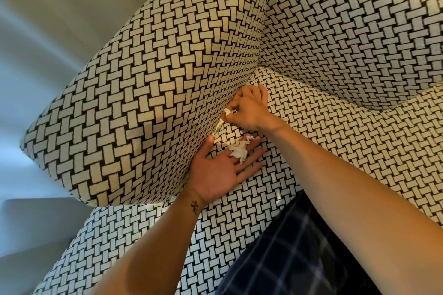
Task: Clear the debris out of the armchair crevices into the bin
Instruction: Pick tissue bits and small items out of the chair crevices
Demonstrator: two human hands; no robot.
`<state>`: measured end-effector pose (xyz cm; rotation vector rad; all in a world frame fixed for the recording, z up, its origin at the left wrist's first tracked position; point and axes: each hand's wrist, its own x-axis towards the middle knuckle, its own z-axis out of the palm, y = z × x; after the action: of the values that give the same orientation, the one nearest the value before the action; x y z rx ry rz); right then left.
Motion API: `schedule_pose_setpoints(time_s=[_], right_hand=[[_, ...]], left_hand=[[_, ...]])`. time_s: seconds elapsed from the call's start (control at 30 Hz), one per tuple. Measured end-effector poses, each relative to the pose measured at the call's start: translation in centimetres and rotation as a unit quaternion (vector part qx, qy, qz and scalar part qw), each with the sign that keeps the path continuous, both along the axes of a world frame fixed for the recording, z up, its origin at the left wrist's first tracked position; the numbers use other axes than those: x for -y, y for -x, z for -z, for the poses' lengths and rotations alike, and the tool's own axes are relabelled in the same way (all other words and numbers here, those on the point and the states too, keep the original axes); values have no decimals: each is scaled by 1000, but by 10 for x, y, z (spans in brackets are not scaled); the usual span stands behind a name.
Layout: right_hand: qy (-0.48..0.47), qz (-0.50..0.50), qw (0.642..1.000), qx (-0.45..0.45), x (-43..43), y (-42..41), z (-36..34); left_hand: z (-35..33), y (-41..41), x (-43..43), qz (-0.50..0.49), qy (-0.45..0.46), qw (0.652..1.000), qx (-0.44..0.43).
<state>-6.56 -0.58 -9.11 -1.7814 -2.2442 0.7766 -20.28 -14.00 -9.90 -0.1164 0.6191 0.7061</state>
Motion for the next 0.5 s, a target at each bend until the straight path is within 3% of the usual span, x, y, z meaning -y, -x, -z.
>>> schedule_pose_setpoints(time_s=[0.1, 0.5], right_hand=[[-10, 11, 998, -69, 2, -6, 0], [120, 18, 968, -221, 11, -26, -22]], left_hand=[[0, 1, -1, 0, 3, 1000, 6], [3, 2, 0, -2, 1, 1000, 25]])
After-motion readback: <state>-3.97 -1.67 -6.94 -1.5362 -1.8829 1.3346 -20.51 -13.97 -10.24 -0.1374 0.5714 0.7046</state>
